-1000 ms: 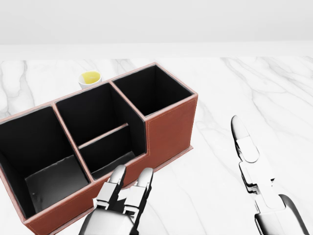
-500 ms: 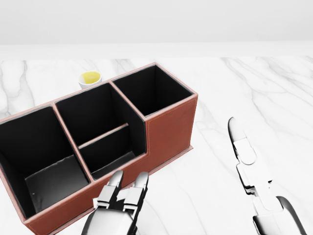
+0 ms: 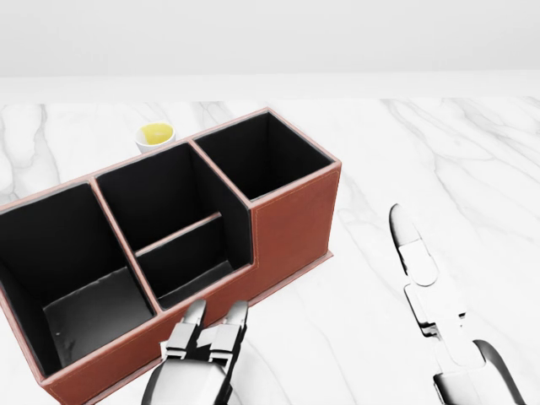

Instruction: Pick up the book and place it in the left compartment of the caddy.

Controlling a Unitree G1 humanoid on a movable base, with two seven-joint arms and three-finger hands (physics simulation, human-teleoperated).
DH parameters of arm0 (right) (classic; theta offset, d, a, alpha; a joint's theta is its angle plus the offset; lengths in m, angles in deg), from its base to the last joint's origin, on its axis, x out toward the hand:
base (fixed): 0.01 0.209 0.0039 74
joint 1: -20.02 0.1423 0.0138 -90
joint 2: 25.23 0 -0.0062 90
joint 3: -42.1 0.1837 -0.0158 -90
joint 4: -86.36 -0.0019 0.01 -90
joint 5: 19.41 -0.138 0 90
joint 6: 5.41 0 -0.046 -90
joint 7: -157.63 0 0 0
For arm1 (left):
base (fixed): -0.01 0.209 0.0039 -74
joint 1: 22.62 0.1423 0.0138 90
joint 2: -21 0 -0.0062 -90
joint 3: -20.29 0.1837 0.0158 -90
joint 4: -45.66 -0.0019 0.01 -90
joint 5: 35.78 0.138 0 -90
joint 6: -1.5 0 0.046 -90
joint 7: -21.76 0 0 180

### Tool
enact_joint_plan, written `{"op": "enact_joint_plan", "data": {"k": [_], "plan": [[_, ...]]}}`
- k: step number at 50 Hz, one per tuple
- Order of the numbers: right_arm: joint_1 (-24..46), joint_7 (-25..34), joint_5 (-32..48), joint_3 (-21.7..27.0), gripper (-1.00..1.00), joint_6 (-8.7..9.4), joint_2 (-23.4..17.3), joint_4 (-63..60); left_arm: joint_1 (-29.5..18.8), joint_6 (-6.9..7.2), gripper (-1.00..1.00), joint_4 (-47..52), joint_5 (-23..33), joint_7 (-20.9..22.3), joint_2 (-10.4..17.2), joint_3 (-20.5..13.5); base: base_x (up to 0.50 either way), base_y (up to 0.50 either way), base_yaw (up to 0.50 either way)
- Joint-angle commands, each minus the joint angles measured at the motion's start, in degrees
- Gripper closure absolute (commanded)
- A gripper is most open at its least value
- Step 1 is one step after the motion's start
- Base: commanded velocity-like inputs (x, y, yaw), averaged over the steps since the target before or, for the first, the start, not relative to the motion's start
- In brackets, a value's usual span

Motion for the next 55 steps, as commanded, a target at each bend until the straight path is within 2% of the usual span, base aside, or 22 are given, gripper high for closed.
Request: {"op": "enact_joint_plan", "data": {"k": [1, 5, 19, 25, 31, 37, 41, 51, 52, 53, 54, 55], "plan": [[-0.22, 0.1, 0.28, -0.4, -1.0, -0.27, 0.0, 0.0, -1.37, 0.0, -1.0, -3.23, 0.24, -0.79, -0.56, -1.42, 0.0, 0.0, 0.0], [0.11, -0.01, 0.61, -0.59, -1.0, 0.16, 0.0, 0.0, -1.71, 0.0, -1.0, -3.9, 0.16, -0.93, -0.77, -1.61, 0.0, 0.0, 0.0], [-0.51, 0.15, 0.57, -0.87, -1.0, -0.47, 0.0, 0.0, -2.63, 0.0, -1.0, -6.65, 0.11, -1.82, -1.23, -1.91, 0.0, 0.0, 0.0], [-1.37, 0.46, 0.38, -1.04, -1.0, -1.46, 0.0, 0.0, -2.67, 0.0, -1.0, -8.07, 0.1, -2.78, -1.26, -1.82, 0.0, 0.0, 0.0], [-0.85, 0.16, 0.63, -1.32, -1.0, -0.62, 0.0, 0.0, -3.34, 0.0, -1.0, -8.53, -0.16, -2.8, -1.49, -2.11, 0.0, 0.0, 0.0], [-1.44, 0.31, 0.18, -1.1, -1.0, -1.37, 0.0, 0.0, -4.02, 0.0, -1.0, -9.89, 0.07, -2.9, -1.89, -2.06, 0.0, 0.0, 0.0], [-1.04, 0.31, 0.51, -1.14, -1.0, -0.95, 0.0, 0.0, -4.2, 0.0, -1.0, -11.04, 0.06, -3.36, -1.89, -2.14, 0.0, 0.0, 0.0], [-1.28, 0.44, 0.72, -1.42, -1.0, -1.3, 0.0, 0.0, -3.97, 0.0, -1.0, -11.14, 0.04, -2.77, -1.82, -2.37, 0.0, 0.0, 0.0], [-1.32, 0.48, 0.79, -1.5, -1.0, -1.36, 0.0, 0.0, -3.94, 0.0, -0.54, -11.2, 0.1, -2.88, -1.77, -2.3, 0.0, 0.0, 0.0], [-1.41, 0.51, 0.75, -1.5, -1.0, -1.46, 0.0, 0.0, -3.9, 0.0, 0.03, -11.1, 0.09, -2.86, -1.74, -2.24, 0.0, 0.0, 0.0], [-1.45, 0.54, 0.69, -1.47, -1.0, -1.53, 0.0, 0.0, -3.85, 0.0, 0.06, -10.84, -0.01, -2.83, -1.66, -2.14, 0.0, 0.0, 0.0], [-1.5, 0.57, 0.61, -1.4, -1.0, -1.6, 0.0, 0.0, -3.74, 0.0, 0.18, -10.49, -0.14, -2.68, -1.67, -2.08, 0.0, 0.0, 0.0]]}}
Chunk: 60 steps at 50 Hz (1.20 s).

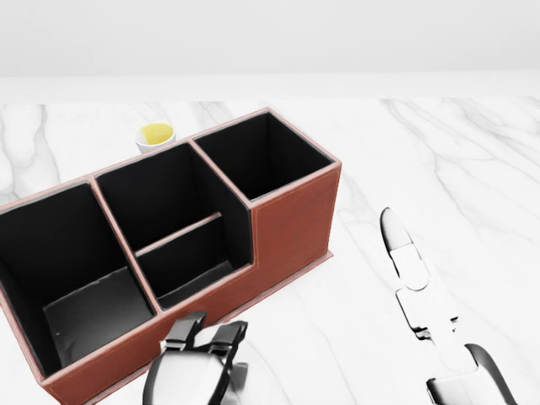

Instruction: Pick up the book and place it in the left compartment of the caddy.

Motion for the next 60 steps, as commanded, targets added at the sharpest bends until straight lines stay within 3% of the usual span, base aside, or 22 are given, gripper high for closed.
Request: {"op": "enact_joint_plan", "data": {"k": [1, 3, 8, 25, 38, 52, 60], "plan": [[-0.3, 0.23, -0.02, -0.06, -1.0, -0.44, 0.0, 0.0, 0.86, 0.0, 0.25, -1.18, -2.58, 2.88, 0.07, 0.41, 0.0, 0.0, 0.0], [-0.25, 0.27, 0.0, 0.0, -1.0, -0.44, 0.0, 0.0, 1.24, 0.0, 0.64, -0.08, -2.37, 3.3, 0.27, 0.64, 0.0, 0.0, 0.0], [-0.09, 0.35, 0.39, -0.24, -1.0, -0.3, 0.0, 0.0, 1.69, 0.0, 1.0, 0.64, -3.74, 4.98, -0.04, 0.41, 0.0, 0.0, 0.0], [-0.4, 0.47, 0.6, -0.58, -1.0, -0.63, 0.0, 0.0, 0.79, 0.0, 1.0, 0.65, -3.32, 3.91, 0.11, 0.57, 0.0, 0.0, 0.0], [-0.85, 0.51, 0.9, -1.09, -1.0, -1.01, 0.0, 0.0, 1.55, 0.0, 1.0, 8.76, -4.65, 2.4, 0.31, 0.22, 0.0, 0.0, 0.0], [-1.34, 0.8, 0.17, -0.7, -1.0, -1.65, 0.0, 0.0, 7.62, 0.0, 1.0, 30.17, -6.41, 2.92, 2.22, 4.52, 0.0, 0.0, 0.0], [-1.73, 0.94, -0.32, -0.51, -1.0, -2.11, 0.0, 0.0, 9.08, 0.0, 1.0, 35.56, -6.26, 2.76, 3.39, 6.54, 0.0, 0.0, 0.0]]}}
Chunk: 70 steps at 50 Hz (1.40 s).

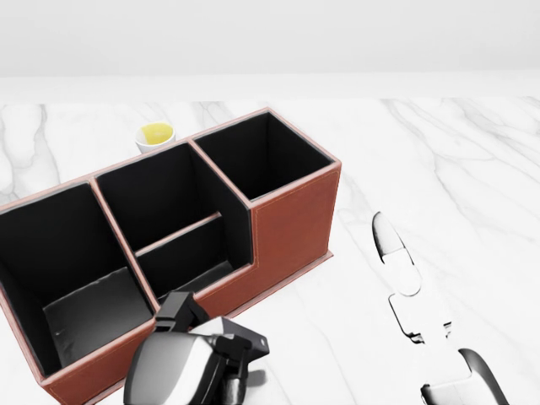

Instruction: Pick up the book and place it in the left compartment of the caddy.

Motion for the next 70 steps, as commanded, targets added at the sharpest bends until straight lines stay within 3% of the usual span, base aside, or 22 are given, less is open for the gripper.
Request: {"op": "enact_joint_plan", "data": {"k": [1, 15, 19, 26, 29, 34, 37, 40, 44, 50, 54, 57, 59, 60, 63, 70], "plan": [[-0.59, 0.23, -0.63, 0.23, -1.0, -0.7, 0.0, 0.0, 2.49, 0.0, 1.0, 10.94, 4.01, -0.97, 1.48, 3.19, 0.0, 0.0, 0.0], [-0.2, -0.35, -0.16, -0.25, -1.0, 0.04, 0.0, 0.0, 5.44, 0.0, 1.0, 26.49, 2.63, 0.13, 2.83, 3.77, 0.0, 0.0, 0.0], [-0.15, -0.3, -0.19, -0.14, -1.0, 0.0, 0.0, 0.0, 6.74, 0.0, 1.0, 31.64, 2.73, 2.2, 3.14, 3.68, 0.0, 0.0, 0.0], [-0.58, -0.13, -0.11, -0.38, -1.0, -0.46, 0.0, 0.0, 5.48, 0.0, 1.0, 40.22, 1.47, 7.78, 1.32, -0.46, 0.0, 0.0, 0.0], [-0.68, 0.09, -0.3, -0.2, -1.0, -0.7, 0.0, 0.0, 3.42, -0.16, 1.0, 41.54, -0.47, 11.84, -3.28, -6.36, 0.0, 0.0, 0.0], [-1.05, 0.39, -0.4, -0.2, -1.0, -1.19, 0.0, 0.0, 0.22, -10.0, 1.0, 41.57, -3.52, 19.14, -13.75, -17.88, 0.0, 0.0, 0.0], [-1.8, 0.56, -0.56, -0.55, -1.0, -1.89, 0.0, 0.0, -3.59, -10.0, 1.0, 41.57, -5.02, 24.35, -19.15, -24.45, 0.0, 0.0, 0.0], [-2.31, 0.82, -1.11, -0.28, -1.0, -2.51, 0.0, 0.0, -6.65, -10.0, 1.0, 41.57, -5.26, 27.04, -21.55, -28.53, 0.0, 0.0, 0.0], [-2.19, 0.77, -0.93, -0.33, -1.0, -2.4, 0.0, 0.0, -9.43, -10.0, 1.0, 41.57, -5.99, 28.97, -21.39, -31.99, 0.0, 0.0, 0.0], [-2.41, 0.61, -1.23, -0.34, -1.0, -2.41, 0.0, 0.0, -12.66, -10.0, 1.0, 41.57, -3.62, 29.4, -16.13, -33.31, 0.0, 0.0, 0.0], [-2.74, 0.63, -1.6, -0.26, -1.0, -2.57, 0.0, 0.0, -13.74, -6.82, 1.0, 41.57, -2.27, 29.64, -12.98, -32.77, 0.0, 0.0, 0.0], [-2.42, 0.61, -1.56, -0.2, -1.0, -2.45, 0.0, 0.0, -13.7, -3.65, 1.0, 41.57, -0.66, 29.31, -10.11, -31.36, 0.0, 0.0, 0.0], [-2.61, 0.57, -1.53, -0.38, -1.0, -2.57, 0.0, 0.0, -14.16, -0.64, 1.0, 41.57, 0.2, 29.78, -7.79, -30.34, 0.0, 0.0, 0.0], [-2.58, 0.53, -1.41, -0.47, -1.0, -2.5, 0.0, 0.0, -14.11, 0.0, 1.0, 41.57, 0.26, 29.5, -6.99, -29.79, 0.0, 0.0, 0.0], [-2.62, 0.42, -1.37, -0.6, -1.0, -2.42, 0.0, 0.0, -14.56, 0.0, 1.0, 38.79, 1.07, 28.33, -4.14, -29.91, 0.0, 0.0, 0.0], [-3.63, 0.51, -2.19, -0.47, -1.0, -2.57, 0.0, 0.0, -16.5, 0.0, 1.0, 31.99, 2.6, 26.86, -0.94, -30.76, 0.0, 0.0, 0.0]]}}
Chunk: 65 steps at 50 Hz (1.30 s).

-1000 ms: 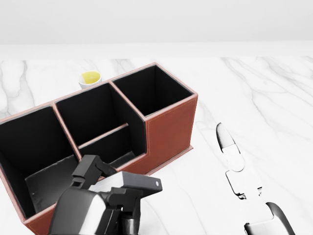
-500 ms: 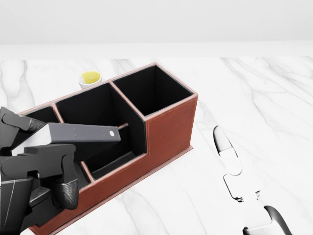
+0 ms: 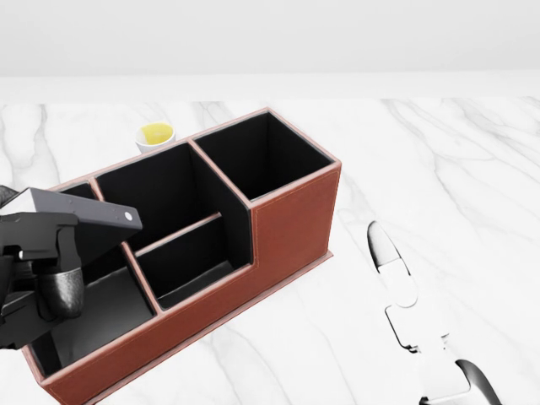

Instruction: Pick up the book and place it in the left compartment of the caddy.

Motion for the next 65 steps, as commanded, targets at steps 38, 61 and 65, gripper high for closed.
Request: {"op": "enact_joint_plan", "data": {"k": [38, 61, 65], "plan": [[1.64, -0.57, 0.68, -1.24, -1.0, 2.31, 0.0, 0.0, -11.37, 0.36, 1.0, -29.32, 18.0, -4.3, 11.56, -1.2, 0.0, 0.0, 0.0], [1.38, -1.12, -0.72, 0.11, -1.0, 1.97, 0.0, 0.0, -14.72, 0.36, 1.0, -39.98, 22.08, -3.68, 13.61, -0.33, 0.0, 0.0, 0.0], [1.82, -1.42, -0.4, -0.08, -1.0, 2.57, 0.0, 0.0, -14.53, 0.36, 1.0, -39.34, 22.69, -2.87, 14.11, -0.66, 0.0, 0.0, 0.0]]}}
